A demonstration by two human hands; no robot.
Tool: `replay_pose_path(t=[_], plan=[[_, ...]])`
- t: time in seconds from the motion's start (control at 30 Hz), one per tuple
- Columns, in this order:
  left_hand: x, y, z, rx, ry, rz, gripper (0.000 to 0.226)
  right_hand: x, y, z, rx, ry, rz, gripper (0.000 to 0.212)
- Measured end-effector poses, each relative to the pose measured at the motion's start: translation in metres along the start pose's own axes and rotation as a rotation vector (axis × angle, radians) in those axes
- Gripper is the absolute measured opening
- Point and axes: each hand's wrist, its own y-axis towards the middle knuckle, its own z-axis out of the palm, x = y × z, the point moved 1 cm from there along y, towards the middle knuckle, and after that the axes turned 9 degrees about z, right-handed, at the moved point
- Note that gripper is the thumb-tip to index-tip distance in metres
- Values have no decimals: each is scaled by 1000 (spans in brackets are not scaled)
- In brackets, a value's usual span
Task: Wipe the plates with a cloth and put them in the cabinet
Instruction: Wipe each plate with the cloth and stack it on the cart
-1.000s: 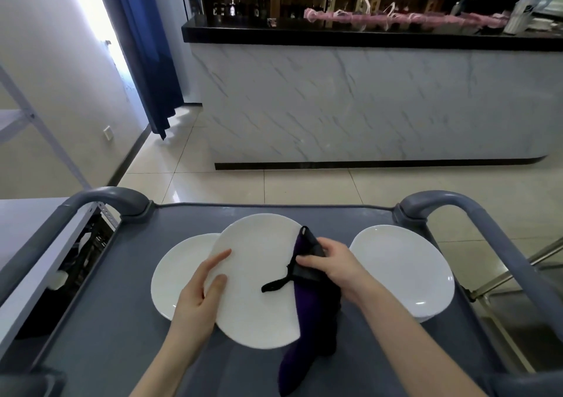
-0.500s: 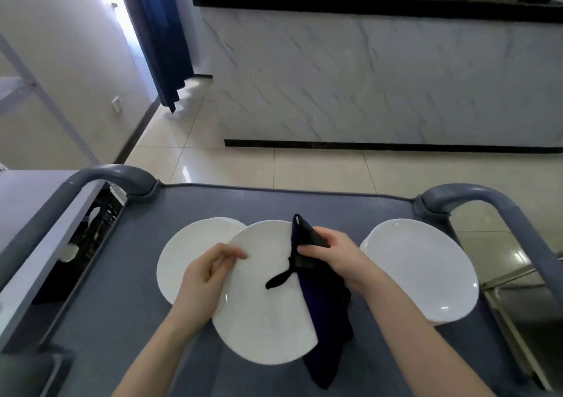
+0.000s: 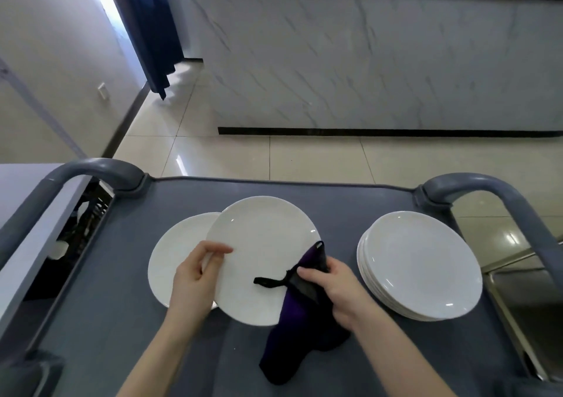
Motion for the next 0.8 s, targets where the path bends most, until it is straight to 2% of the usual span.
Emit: replay_pose_path(t=[0.17, 0.23, 0.33, 0.4, 0.47, 0.5, 0.63, 0.67, 0.8], plan=[[-35, 33, -11, 219, 198, 199, 30, 53, 4, -13, 125, -254, -86, 26], [-47, 42, -11, 361, 270, 259, 29, 73, 4, -12, 168, -368, -135, 24], [-59, 54, -4, 611, 336, 237, 29, 87, 5, -4, 214, -576, -162, 19], [-61, 59, 0, 703, 386, 201, 29, 84, 8, 0, 239, -638, -167, 15], [-60, 61, 1, 657, 421, 212, 30, 76, 10, 1, 222, -560, -190, 15], [-59, 60, -1, 579, 393, 208, 32, 73, 11, -1, 194, -491, -206, 15], [-39, 35, -6, 40, -18, 65, 52, 52, 12, -6, 2, -56, -178, 15], [-33, 25, 1, -38, -91, 17, 59, 44, 12, -4, -43, 71, -150, 15], [-21, -7, 48, -129, -213, -13, 71, 9, 8, 14, -144, 433, -15, 14]])
